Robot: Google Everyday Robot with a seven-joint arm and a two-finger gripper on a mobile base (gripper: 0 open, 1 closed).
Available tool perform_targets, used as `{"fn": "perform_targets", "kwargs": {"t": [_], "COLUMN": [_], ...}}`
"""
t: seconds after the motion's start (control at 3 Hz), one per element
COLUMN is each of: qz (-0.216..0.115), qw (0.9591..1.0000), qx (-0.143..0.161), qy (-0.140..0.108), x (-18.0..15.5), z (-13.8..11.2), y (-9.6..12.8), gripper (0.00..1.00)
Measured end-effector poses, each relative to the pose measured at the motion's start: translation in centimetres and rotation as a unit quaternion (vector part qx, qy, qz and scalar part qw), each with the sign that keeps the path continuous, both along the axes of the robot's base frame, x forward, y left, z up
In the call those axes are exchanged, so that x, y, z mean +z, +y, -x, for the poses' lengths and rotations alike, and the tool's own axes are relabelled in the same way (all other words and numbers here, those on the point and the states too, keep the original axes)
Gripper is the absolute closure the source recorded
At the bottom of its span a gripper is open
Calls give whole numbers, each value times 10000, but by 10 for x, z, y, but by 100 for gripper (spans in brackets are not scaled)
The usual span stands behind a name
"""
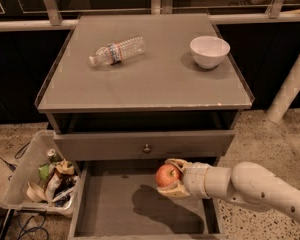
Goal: Place apple into middle drawer
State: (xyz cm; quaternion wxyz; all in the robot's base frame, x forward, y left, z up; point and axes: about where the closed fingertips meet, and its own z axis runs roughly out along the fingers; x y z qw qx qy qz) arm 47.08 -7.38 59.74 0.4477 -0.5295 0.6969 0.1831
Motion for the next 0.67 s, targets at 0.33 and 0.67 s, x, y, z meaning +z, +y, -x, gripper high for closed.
{"fn": "perform_targets", "kwargs": {"t": [0.33, 0.67], "qz": [-41, -170], "qw": [9995, 9960], "qx": [-108, -329], "qy": [304, 814], "x": [-31, -88], "z": [0, 2], "y": [-1, -3], "gripper": [100, 100]}}
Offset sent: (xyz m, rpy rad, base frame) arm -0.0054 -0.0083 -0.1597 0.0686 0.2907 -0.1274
